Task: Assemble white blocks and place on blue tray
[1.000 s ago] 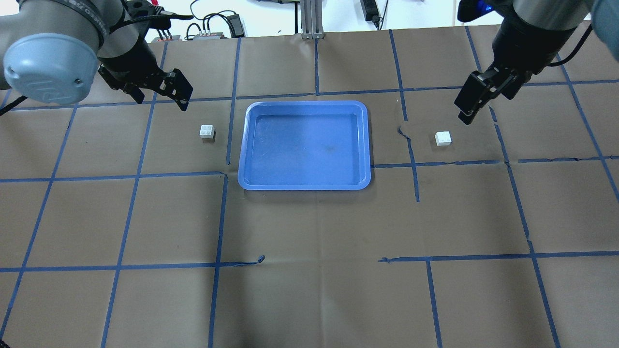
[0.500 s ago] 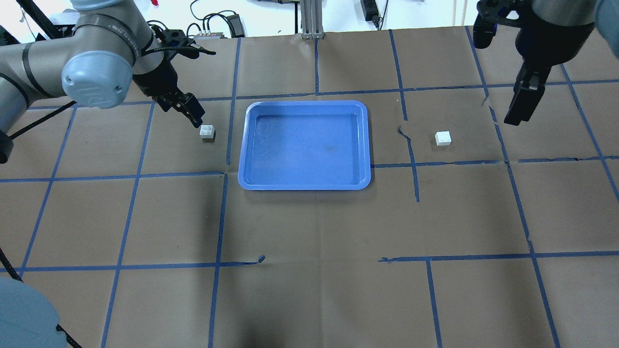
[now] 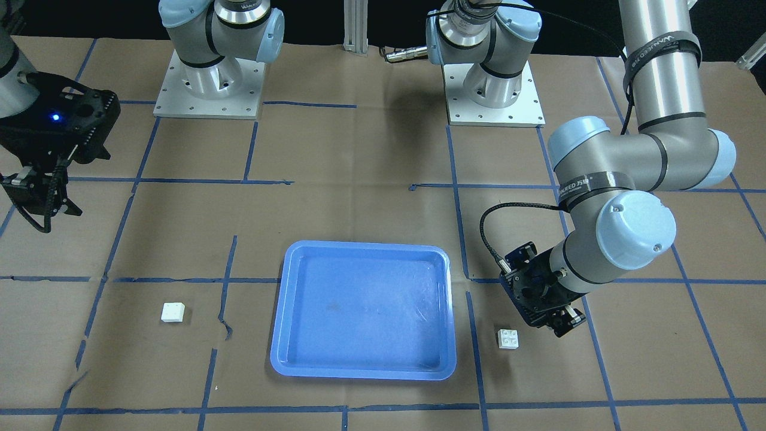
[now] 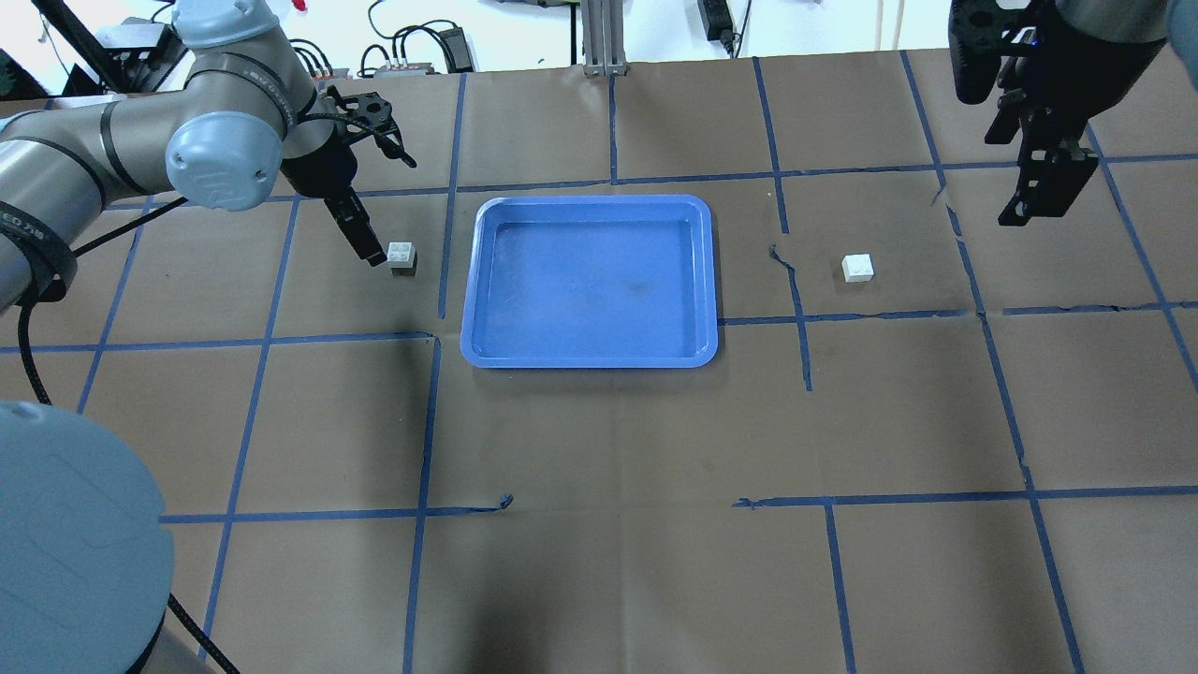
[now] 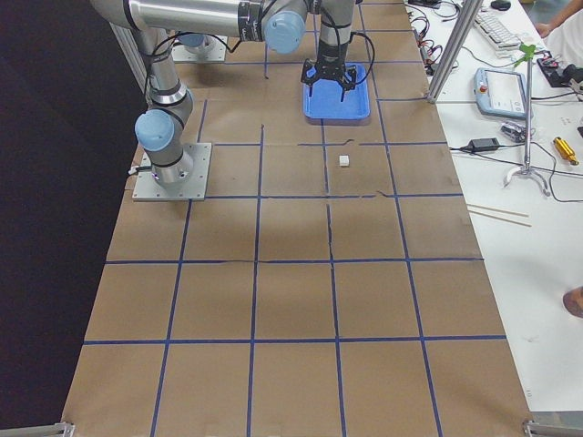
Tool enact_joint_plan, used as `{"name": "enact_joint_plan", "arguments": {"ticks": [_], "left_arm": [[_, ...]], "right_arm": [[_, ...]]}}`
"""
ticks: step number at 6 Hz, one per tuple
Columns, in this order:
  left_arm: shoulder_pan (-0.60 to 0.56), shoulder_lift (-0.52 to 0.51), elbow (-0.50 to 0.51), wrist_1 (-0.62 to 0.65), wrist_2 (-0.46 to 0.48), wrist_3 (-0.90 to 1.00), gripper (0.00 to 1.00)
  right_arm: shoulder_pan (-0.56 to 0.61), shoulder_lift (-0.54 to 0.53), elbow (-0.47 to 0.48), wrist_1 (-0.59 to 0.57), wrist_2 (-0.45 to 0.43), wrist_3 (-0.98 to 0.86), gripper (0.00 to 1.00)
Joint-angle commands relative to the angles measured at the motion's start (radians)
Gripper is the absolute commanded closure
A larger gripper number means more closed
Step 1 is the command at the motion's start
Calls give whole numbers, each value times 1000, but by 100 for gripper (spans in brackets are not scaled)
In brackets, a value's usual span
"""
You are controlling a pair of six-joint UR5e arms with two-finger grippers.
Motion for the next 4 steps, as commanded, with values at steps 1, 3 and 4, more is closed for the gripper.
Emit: {"name": "enact_joint_plan", "arguments": {"ticks": [1, 3, 4], "left_arm": [[4, -67, 27, 51, 0, 337, 3], [4, -119, 42, 104, -10, 540, 3], [4, -139, 38, 117, -11, 547, 3]], "right_arm": [[-102, 63, 2, 2, 174, -197, 0], [-109, 194, 7, -66, 260, -265, 0], [-109, 256, 40, -160, 330, -288, 0]]}}
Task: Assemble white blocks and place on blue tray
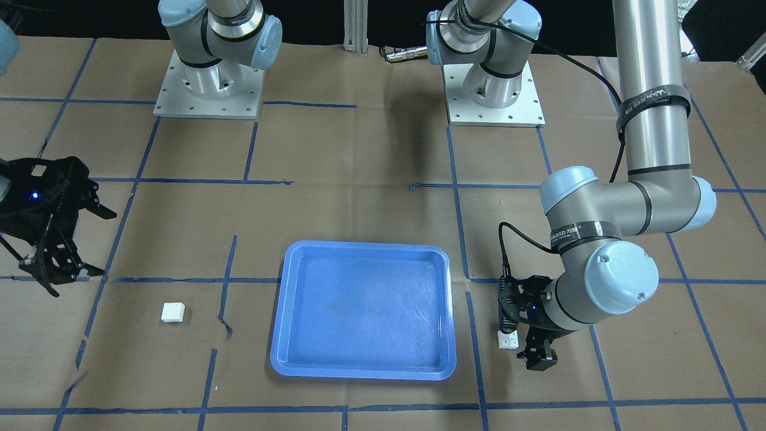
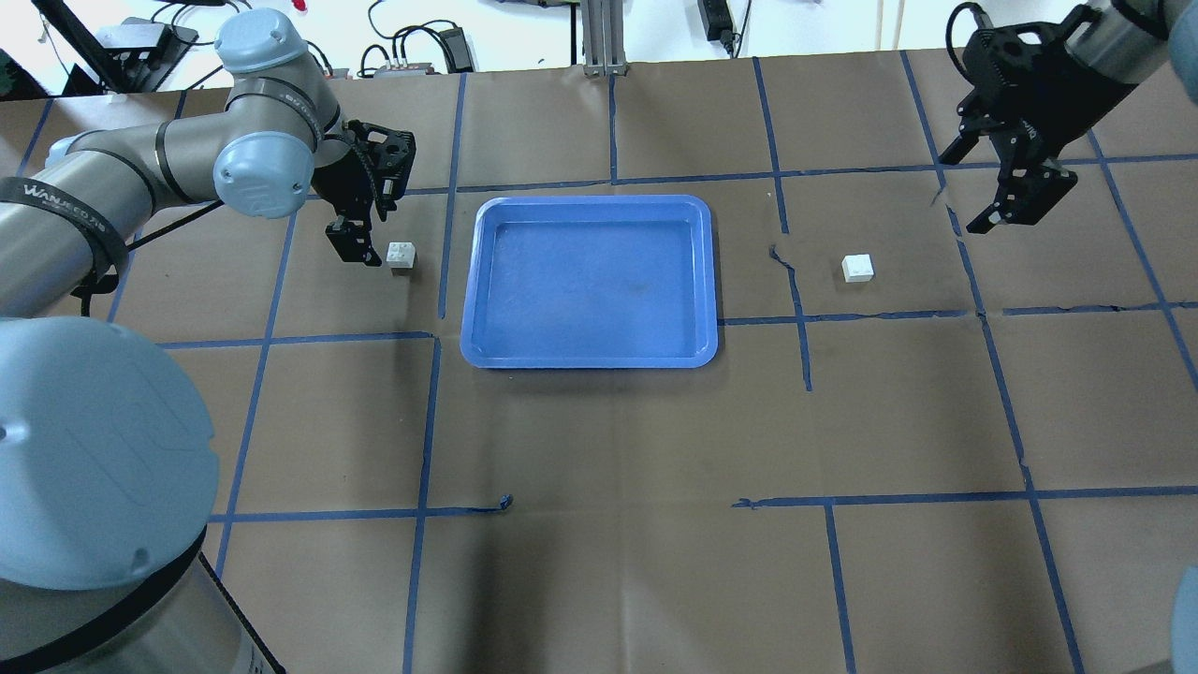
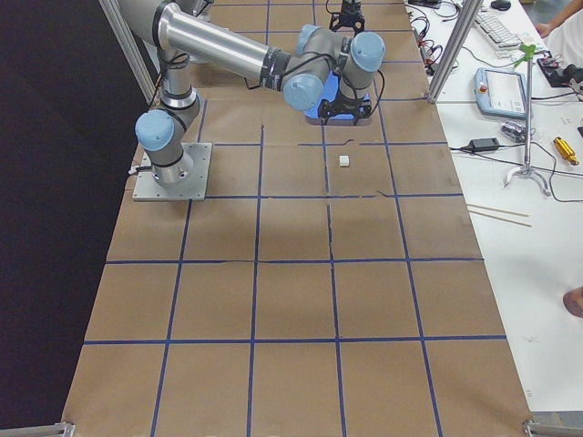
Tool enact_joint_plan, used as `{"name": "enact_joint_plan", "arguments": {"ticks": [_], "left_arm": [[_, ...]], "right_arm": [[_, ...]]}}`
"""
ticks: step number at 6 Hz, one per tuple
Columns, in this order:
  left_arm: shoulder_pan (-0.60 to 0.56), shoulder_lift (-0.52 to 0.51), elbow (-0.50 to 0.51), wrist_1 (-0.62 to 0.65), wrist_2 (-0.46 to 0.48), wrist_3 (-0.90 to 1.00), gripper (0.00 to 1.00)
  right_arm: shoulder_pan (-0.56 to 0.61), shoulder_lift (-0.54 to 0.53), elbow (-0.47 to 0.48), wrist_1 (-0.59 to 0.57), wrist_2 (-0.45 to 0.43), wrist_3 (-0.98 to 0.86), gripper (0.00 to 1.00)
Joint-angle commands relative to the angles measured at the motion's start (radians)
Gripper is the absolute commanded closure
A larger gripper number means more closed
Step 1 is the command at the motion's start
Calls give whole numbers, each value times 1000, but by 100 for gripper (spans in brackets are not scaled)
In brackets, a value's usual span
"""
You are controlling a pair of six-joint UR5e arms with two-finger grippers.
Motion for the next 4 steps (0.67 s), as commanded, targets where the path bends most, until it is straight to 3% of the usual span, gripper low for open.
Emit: {"name": "enact_joint_plan", "arguments": {"ticks": [1, 2, 3, 4], "left_arm": [[0, -32, 0, 59, -15, 68, 4], [0, -34, -17, 65, -32, 70, 3], [0, -44, -15, 71, -33, 71, 3], [0, -57, -20, 85, -32, 71, 3]], "right_arm": [[-2, 106, 92, -198, 81, -59, 0], [-2, 127, 143, -307, 86, -59, 0], [-9, 167, 170, -359, 156, -55, 0], [-26, 219, 175, -414, 158, -61, 0]]}}
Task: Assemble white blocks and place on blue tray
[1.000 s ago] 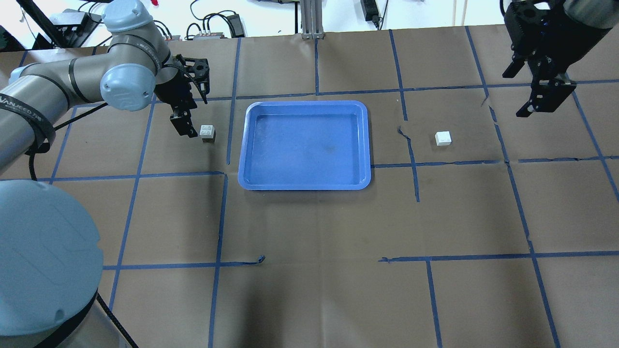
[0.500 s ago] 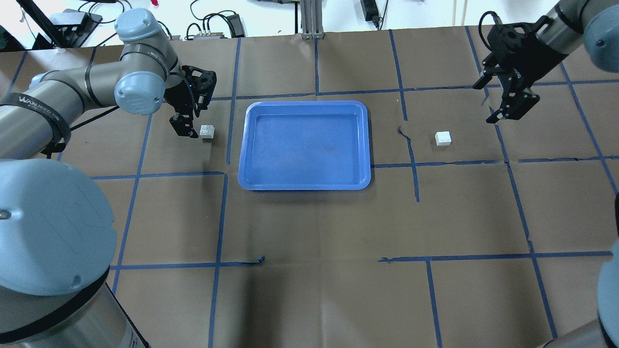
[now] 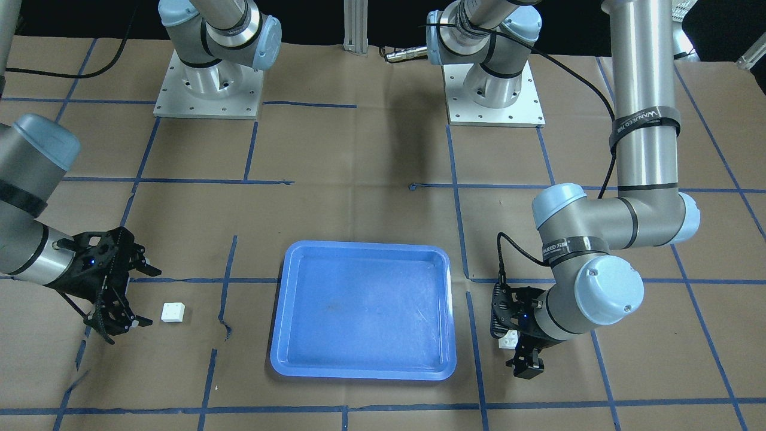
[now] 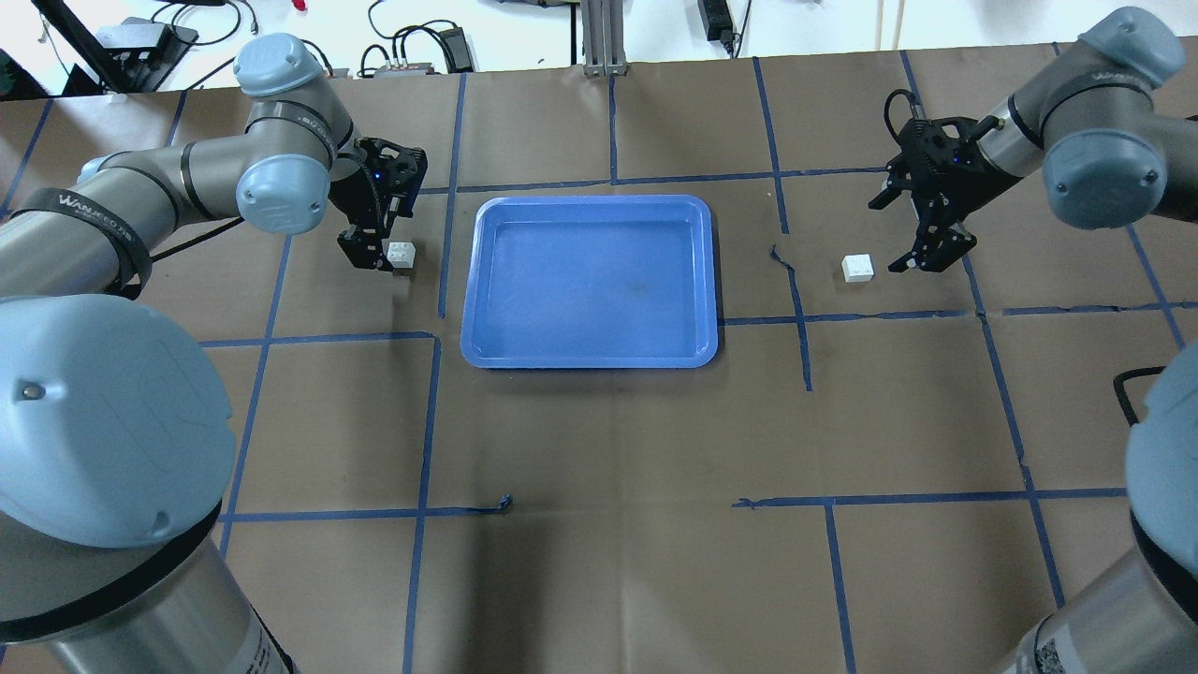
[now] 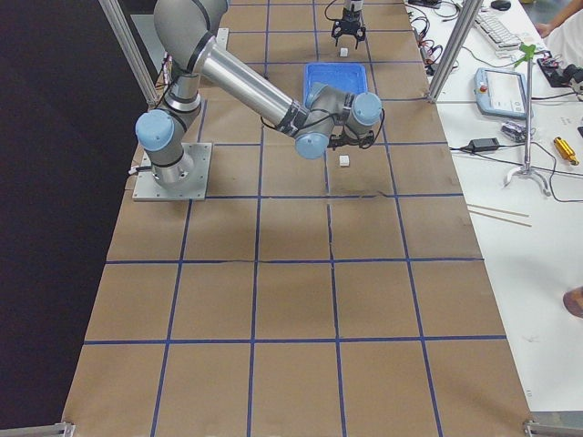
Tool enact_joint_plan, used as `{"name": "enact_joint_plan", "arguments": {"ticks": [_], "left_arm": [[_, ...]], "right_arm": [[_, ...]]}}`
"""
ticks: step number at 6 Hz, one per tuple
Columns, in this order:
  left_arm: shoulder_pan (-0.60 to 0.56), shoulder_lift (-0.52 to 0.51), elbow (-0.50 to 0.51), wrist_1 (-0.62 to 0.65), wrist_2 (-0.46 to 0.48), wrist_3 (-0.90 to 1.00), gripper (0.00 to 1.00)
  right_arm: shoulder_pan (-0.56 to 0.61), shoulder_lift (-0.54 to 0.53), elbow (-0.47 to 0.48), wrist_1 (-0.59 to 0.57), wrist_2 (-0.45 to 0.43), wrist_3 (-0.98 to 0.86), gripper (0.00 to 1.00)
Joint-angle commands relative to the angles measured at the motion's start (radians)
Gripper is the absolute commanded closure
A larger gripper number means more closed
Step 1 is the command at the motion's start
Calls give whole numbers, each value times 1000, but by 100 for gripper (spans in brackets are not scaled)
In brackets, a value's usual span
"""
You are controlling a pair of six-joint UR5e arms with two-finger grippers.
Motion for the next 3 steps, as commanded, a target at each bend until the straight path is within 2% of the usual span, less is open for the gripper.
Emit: {"name": "enact_joint_plan", "arguments": {"ticks": [1, 2, 3], "left_arm": [[0, -11, -11, 6, 10, -3, 5], [0, -15, -12, 12, 6, -3, 12], [0, -15, -12, 12, 4, -3, 42]], "right_arm": [[-14, 71, 22, -61, 19, -4, 0], [-14, 75, 42, -63, 19, -2, 0], [-14, 76, 54, -64, 19, -2, 0]]}}
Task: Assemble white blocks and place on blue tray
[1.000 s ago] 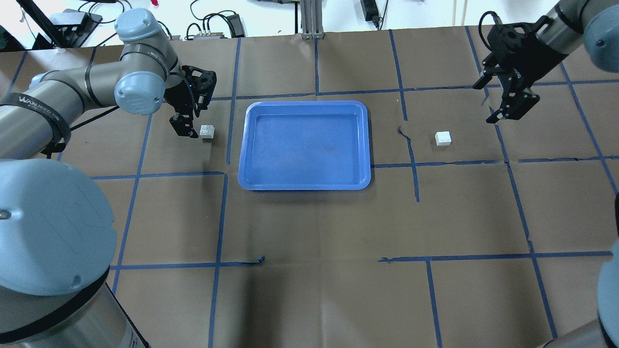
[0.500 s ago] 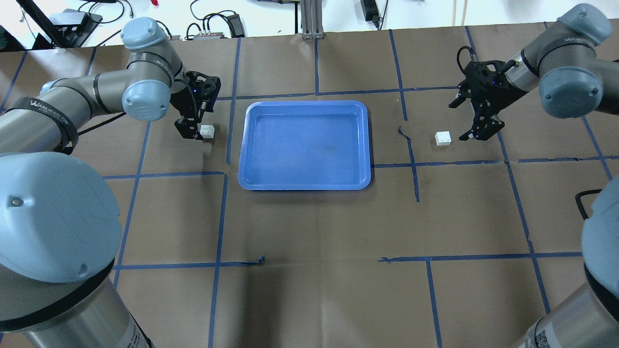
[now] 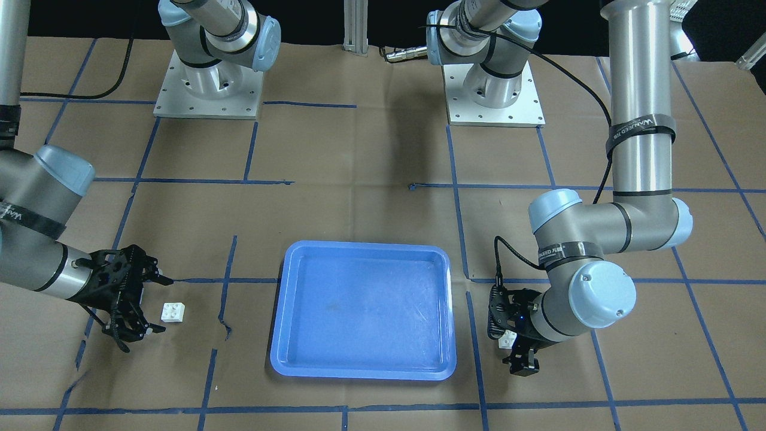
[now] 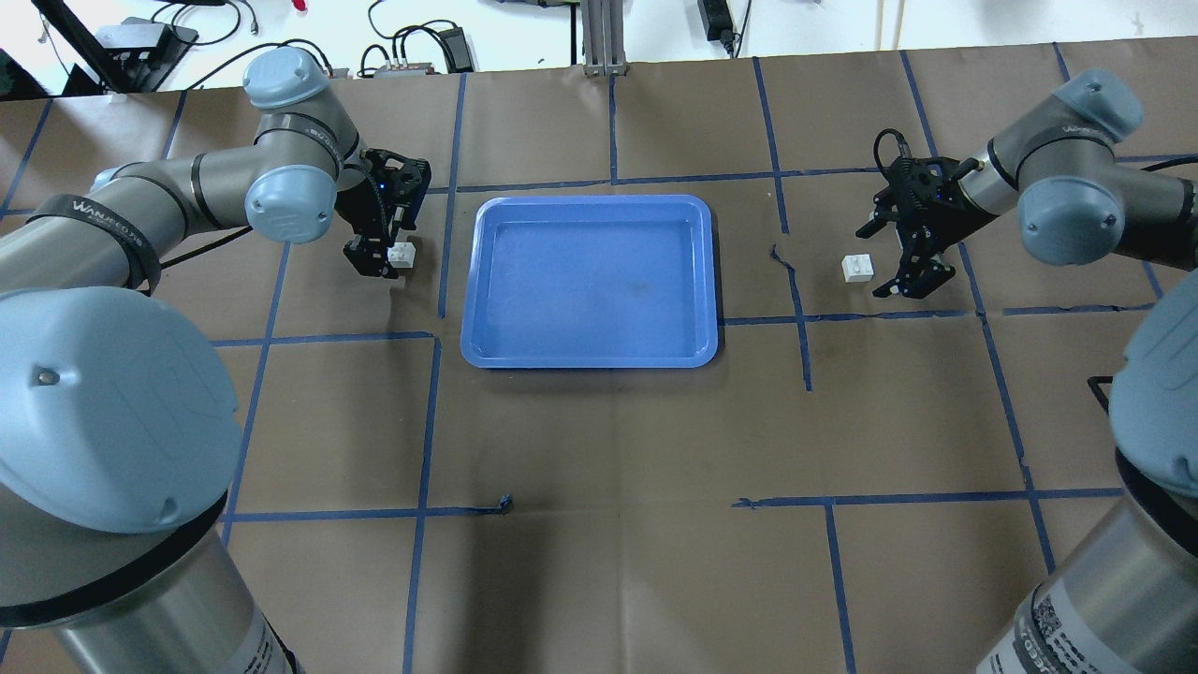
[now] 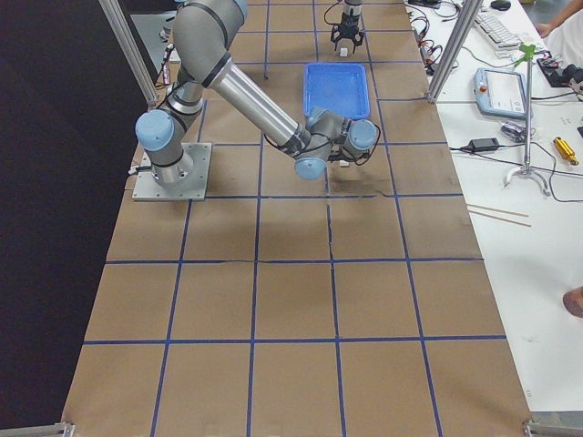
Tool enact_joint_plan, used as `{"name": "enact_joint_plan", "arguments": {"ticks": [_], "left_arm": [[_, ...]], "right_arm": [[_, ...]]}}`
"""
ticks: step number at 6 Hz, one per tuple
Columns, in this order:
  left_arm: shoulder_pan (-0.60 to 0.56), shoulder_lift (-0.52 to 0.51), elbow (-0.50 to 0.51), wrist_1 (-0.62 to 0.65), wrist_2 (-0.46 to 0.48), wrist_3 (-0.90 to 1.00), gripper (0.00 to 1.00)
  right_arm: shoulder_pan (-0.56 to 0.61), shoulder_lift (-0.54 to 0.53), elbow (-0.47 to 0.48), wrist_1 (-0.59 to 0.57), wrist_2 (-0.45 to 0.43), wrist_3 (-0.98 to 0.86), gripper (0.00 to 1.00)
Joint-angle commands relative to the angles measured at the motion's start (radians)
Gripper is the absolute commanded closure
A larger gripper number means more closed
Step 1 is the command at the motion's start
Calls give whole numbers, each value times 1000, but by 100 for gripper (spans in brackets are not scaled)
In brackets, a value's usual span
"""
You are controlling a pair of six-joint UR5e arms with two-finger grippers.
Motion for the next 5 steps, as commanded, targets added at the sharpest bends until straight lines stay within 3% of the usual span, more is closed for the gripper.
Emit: {"name": "enact_joint_plan", "arguments": {"ticks": [1, 2, 3, 5], "left_arm": [[0, 2, 1, 1, 0, -2, 74], [0, 8, -1, 1, 0, -3, 83], [-5, 17, 1, 1, 9, -46, 98], [-46, 87, 4, -11, 8, -96, 99]], "right_arm": [[-1, 4, 12, -3, 0, 2, 0], [-1, 4, 11, -7, 2, 3, 1], [-1, 4, 9, -9, 2, 3, 8], [-1, 4, 11, -32, 0, 0, 33]]}}
